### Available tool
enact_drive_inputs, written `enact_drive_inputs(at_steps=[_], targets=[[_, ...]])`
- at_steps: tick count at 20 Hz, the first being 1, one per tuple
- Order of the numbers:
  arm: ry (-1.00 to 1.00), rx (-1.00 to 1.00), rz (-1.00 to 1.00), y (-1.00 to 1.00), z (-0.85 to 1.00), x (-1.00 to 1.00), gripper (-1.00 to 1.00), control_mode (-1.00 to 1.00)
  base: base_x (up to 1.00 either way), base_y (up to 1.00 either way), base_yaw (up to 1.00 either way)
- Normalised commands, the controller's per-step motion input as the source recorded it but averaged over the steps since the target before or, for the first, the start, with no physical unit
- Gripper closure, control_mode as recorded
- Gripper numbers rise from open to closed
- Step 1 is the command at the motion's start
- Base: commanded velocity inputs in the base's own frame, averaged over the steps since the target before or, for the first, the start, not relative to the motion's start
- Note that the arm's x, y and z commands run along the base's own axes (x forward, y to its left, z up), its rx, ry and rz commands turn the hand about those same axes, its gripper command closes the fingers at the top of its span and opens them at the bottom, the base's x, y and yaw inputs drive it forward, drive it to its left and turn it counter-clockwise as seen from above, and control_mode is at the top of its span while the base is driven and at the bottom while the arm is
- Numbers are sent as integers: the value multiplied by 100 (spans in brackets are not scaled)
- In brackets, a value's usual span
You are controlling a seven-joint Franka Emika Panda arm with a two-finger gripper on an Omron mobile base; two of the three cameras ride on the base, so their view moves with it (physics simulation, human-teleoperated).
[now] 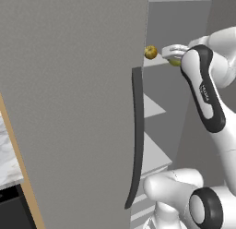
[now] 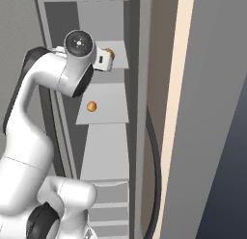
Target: Take the mango and lemon from the second highest rack and move them to the highest rack where the squashs are located, to maximize freezer space. Close the freezer door after rearranging.
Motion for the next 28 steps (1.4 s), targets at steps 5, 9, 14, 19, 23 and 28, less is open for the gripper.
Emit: enact_drive_inputs(at_steps=[5, 9, 14, 19, 23, 28], targets=[[0, 0, 23, 1, -1, 58, 100, -100, 0, 0, 0], [0, 0, 19, 11, -6, 62, 100, -100, 0, 0, 0], [0, 0, 5, 22, -6, 63, 100, -100, 0, 0, 0], [0, 0, 0, 22, -12, 58, 100, -100, 0, 0, 0], [0, 0, 0, 24, -19, 59, 100, -100, 0, 0, 0], [0, 0, 0, 13, -19, 65, 100, -100, 0, 0, 0]])
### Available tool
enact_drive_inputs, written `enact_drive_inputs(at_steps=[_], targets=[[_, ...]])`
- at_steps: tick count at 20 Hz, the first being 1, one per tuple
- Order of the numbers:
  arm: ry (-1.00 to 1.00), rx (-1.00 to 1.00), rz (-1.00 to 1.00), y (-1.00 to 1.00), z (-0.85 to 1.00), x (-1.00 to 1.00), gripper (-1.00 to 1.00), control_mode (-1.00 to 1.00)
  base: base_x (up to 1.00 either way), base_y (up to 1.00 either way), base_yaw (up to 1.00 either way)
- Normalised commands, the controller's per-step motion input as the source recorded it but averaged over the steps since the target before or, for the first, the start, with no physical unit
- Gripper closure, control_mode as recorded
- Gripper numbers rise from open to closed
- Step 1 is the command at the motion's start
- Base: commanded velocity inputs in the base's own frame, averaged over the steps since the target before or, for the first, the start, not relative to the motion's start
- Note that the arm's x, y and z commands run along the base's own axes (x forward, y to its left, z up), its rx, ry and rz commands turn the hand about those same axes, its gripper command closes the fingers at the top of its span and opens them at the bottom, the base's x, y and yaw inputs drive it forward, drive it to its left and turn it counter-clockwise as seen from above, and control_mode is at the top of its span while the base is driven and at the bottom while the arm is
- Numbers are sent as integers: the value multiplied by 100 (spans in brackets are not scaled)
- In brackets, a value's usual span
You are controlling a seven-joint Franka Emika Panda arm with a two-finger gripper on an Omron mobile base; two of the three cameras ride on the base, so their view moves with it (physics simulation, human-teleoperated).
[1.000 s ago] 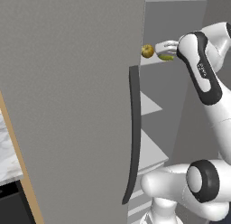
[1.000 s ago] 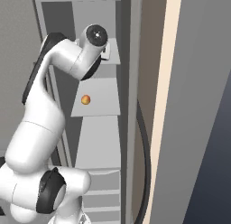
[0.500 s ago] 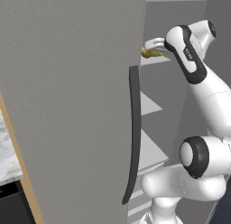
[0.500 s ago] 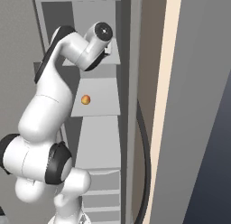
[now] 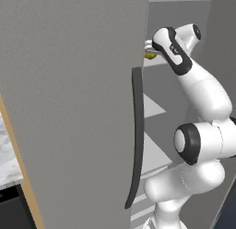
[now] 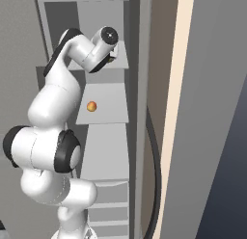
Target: Take the mango and lemon from the second highest rack and move them to the highest rack where the squashs are located, to maximize freezer space. Close the freezer door after rearranging.
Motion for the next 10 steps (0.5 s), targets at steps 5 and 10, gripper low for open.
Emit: enact_drive_inputs(at_steps=[5, 10], targets=[[0, 0, 0, 2, -19, 65, 100, -100, 0, 0, 0], [0, 0, 0, 1, -18, 50, 100, -100, 0, 0, 0]])
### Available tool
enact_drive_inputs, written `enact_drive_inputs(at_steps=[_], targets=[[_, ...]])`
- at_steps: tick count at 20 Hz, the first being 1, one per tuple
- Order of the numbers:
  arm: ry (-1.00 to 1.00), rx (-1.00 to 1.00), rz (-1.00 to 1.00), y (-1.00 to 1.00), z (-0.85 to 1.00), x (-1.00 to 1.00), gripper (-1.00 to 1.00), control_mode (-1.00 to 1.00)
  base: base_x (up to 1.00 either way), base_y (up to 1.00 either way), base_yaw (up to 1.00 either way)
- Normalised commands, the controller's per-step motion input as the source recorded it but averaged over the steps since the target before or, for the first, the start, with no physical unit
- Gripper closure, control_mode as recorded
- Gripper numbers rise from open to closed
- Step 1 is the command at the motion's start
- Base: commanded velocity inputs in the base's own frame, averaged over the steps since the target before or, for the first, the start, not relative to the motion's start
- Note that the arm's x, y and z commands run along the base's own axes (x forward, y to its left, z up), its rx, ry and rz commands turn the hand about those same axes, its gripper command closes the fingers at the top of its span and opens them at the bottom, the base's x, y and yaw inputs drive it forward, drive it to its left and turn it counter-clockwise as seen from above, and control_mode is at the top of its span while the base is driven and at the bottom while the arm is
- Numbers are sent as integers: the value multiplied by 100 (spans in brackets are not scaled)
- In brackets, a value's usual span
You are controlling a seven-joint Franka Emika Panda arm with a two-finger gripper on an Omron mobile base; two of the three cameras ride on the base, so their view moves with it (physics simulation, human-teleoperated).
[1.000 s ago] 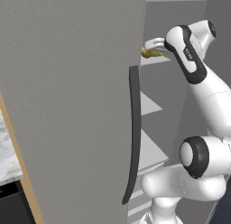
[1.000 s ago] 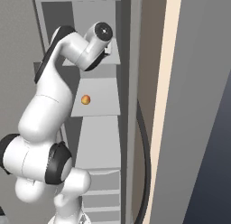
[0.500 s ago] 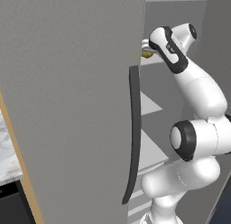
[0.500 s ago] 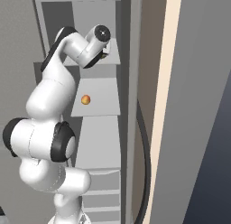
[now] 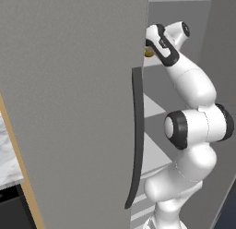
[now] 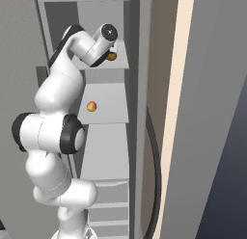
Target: Take the mango and lemon from the second highest rack and move them to the highest rack where the squashs are located, to maximize freezer space. Close the freezer door after rearranging.
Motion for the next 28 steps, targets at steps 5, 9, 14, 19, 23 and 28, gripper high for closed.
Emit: enact_drive_inputs(at_steps=[5, 9, 14, 19, 23, 28], targets=[[0, 0, 0, 1, -31, 31, 100, -100, 0, 0, 0], [2, 0, 0, 6, -35, 30, 100, -100, 0, 0, 0], [3, 0, 0, 9, -30, 38, 100, -100, 0, 0, 0], [0, 0, 1, 13, -47, 21, -100, -100, 0, 0, 0], [0, 0, 3, 0, -48, 5, -100, -100, 0, 0, 0], [0, 0, 6, 0, -42, 0, -100, -100, 0, 0, 0]])
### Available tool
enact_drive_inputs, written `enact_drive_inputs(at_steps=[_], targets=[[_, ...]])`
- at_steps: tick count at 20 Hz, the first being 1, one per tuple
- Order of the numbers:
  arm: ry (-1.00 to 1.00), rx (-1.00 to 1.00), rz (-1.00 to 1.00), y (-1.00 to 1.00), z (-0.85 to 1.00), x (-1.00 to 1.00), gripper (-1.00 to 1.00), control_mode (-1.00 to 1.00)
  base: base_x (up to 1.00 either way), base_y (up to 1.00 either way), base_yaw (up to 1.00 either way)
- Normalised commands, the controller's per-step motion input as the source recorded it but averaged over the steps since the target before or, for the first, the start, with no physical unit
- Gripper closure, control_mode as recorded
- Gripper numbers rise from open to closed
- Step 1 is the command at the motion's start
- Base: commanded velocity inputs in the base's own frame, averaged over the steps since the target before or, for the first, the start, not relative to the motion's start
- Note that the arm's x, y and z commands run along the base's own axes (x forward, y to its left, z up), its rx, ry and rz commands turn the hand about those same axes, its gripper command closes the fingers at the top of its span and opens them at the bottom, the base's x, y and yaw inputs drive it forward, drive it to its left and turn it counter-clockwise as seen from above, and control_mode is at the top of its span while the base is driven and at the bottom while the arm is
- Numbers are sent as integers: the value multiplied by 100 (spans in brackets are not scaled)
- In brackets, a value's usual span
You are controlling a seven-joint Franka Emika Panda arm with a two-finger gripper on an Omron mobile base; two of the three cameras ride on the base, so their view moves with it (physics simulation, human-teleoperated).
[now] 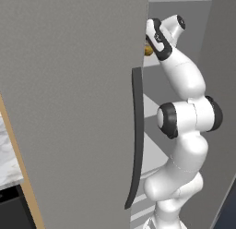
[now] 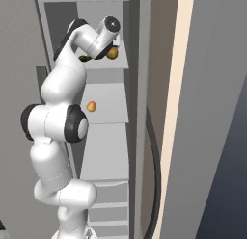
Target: Take the mango and lemon from the second highest rack and move them to the highest rack where the squashs are located, to maximize freezer space. Close the freezer door after rearranging.
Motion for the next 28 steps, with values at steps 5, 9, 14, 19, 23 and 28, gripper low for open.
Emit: enact_drive_inputs(at_steps=[5, 9, 14, 19, 23, 28], targets=[[0, 0, 2, 0, -8, 0, -100, -100, 0, 0, 0], [0, 0, 0, 0, 0, -3, -100, -100, 0, 0, 0], [0, 0, 0, 1, 0, -21, -100, -100, 0, 0, 0], [-7, 0, 0, 3, 0, -62, -100, -100, 0, 0, 0], [-8, 0, 0, 5, 0, -80, -100, -100, 0, 0, 0], [-6, 1, 0, 4, -6, -90, -100, -100, 0, 0, 0]])
